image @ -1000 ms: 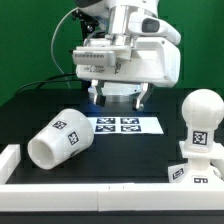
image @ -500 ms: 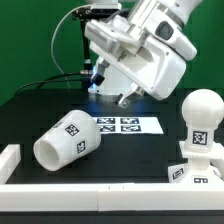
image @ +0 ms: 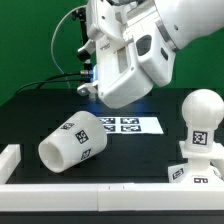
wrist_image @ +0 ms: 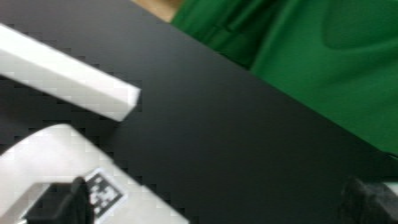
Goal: Assemble lamp
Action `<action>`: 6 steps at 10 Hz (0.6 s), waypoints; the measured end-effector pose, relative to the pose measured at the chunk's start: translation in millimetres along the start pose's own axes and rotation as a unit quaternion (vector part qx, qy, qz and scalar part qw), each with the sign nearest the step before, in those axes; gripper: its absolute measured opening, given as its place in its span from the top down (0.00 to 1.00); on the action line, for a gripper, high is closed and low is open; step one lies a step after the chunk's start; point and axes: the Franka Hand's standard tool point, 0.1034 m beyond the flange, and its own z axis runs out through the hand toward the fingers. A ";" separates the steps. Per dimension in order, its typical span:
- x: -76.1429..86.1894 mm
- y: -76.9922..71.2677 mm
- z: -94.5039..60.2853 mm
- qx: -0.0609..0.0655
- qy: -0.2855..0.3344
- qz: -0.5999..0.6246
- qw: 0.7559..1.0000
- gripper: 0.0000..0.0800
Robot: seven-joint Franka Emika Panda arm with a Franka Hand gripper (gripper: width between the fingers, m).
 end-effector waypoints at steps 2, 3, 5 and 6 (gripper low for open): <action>0.4 -3.8 3.7 0.067 -0.021 -0.001 0.998 0.13; -1.8 -3.9 5.5 0.109 -0.033 0.003 0.994 0.13; -21.1 -9.9 5.9 0.207 -0.081 0.050 0.974 0.13; -35.8 -14.8 3.6 0.282 -0.131 0.083 0.947 0.13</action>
Offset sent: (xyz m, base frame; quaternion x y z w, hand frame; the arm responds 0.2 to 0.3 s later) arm 0.0000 0.0000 0.0000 0.1938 0.0000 0.0000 0.9810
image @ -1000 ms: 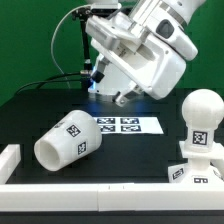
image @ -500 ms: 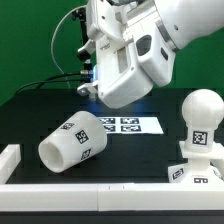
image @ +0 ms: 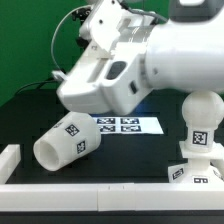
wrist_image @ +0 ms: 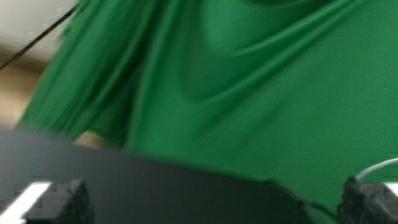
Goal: Assemble lamp
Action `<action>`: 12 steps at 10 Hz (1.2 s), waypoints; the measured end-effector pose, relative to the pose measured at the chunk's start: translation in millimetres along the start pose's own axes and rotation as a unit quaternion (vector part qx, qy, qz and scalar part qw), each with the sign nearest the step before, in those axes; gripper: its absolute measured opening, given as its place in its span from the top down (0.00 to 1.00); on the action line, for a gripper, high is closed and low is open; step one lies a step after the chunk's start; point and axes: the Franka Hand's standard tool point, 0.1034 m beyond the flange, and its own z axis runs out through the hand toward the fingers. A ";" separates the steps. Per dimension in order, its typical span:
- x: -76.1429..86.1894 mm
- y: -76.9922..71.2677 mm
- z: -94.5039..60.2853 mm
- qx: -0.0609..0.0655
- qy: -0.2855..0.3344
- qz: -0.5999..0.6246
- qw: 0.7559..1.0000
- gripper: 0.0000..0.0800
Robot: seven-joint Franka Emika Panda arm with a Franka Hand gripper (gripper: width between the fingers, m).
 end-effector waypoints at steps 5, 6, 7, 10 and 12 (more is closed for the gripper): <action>-15.6 4.0 0.5 0.059 -0.034 0.035 0.997 0.13; -15.6 4.0 0.5 0.059 -0.034 0.035 0.997 0.13; -15.6 4.0 0.5 0.059 -0.034 0.035 0.997 0.13; -15.6 4.0 0.5 0.059 -0.034 0.035 0.997 0.13; -15.6 4.0 0.5 0.059 -0.034 0.035 0.997 0.13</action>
Offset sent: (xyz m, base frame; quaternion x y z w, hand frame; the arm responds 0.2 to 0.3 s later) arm -0.0219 -0.0238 0.0376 0.0985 0.0364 -0.0655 0.9923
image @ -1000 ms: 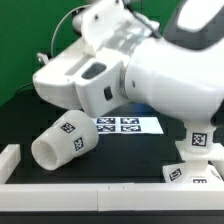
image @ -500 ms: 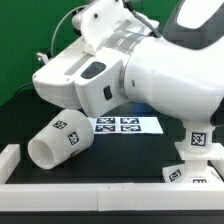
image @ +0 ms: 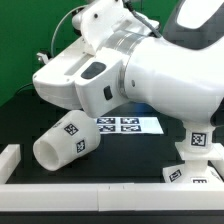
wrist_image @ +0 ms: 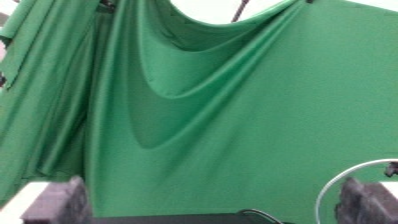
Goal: Assemble lamp
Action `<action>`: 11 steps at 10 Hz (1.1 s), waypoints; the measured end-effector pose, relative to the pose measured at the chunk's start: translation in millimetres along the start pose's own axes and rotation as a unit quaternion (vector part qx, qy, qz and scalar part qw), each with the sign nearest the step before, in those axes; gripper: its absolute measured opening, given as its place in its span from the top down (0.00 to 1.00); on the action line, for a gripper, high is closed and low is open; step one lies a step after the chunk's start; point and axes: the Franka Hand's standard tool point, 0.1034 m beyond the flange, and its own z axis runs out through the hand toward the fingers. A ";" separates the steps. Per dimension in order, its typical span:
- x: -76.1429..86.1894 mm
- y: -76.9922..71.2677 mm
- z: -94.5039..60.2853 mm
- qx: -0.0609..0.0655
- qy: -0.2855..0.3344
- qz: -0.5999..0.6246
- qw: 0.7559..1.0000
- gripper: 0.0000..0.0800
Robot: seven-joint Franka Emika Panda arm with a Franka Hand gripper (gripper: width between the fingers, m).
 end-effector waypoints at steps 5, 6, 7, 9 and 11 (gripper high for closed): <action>-12.3 -8.6 8.2 0.033 -0.001 0.003 0.999 0.13; -12.3 -8.6 8.2 0.033 -0.001 0.003 0.999 0.13; -12.3 -8.6 8.2 0.033 -0.001 0.003 0.999 0.13; -12.3 -8.6 8.2 0.033 -0.001 0.003 0.999 0.13; -12.3 -8.6 8.2 0.033 -0.001 0.003 0.999 0.13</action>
Offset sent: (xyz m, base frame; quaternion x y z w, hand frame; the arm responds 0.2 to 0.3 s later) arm 0.0017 -0.0062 0.0386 0.0505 -0.0443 0.0170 0.9976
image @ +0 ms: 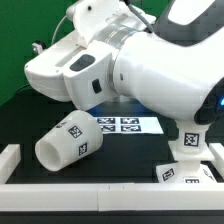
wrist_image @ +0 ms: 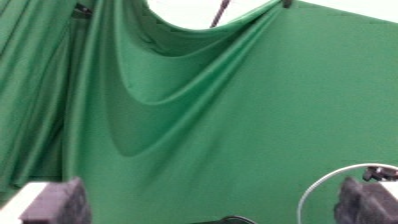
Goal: Assemble lamp
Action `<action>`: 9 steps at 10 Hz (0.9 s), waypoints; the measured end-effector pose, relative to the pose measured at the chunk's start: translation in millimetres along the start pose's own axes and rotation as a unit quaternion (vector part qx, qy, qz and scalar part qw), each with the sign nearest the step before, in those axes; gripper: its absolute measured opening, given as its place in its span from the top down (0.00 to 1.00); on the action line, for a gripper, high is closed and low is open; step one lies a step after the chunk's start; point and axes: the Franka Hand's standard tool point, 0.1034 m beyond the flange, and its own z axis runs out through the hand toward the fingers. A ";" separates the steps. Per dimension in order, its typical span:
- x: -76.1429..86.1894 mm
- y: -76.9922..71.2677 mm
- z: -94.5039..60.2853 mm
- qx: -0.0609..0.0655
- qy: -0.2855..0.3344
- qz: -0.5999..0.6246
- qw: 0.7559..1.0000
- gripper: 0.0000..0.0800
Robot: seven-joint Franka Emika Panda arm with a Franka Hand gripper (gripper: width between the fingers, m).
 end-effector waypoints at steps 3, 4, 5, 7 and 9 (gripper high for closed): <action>-6.9 -3.8 1.0 0.007 -0.008 0.008 1.000 0.13; -15.2 -14.5 -2.9 0.015 -0.018 0.017 1.000 0.13; -23.0 -21.1 -6.4 0.013 -0.023 0.025 0.999 0.13; -41.6 -31.7 -7.3 0.015 -0.028 0.037 0.999 0.13; -64.8 -33.8 5.1 0.026 -0.025 0.048 0.998 0.13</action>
Offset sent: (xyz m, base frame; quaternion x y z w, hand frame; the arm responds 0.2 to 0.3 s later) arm 0.0002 0.0287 0.0447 0.0788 -0.0544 0.0663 0.9932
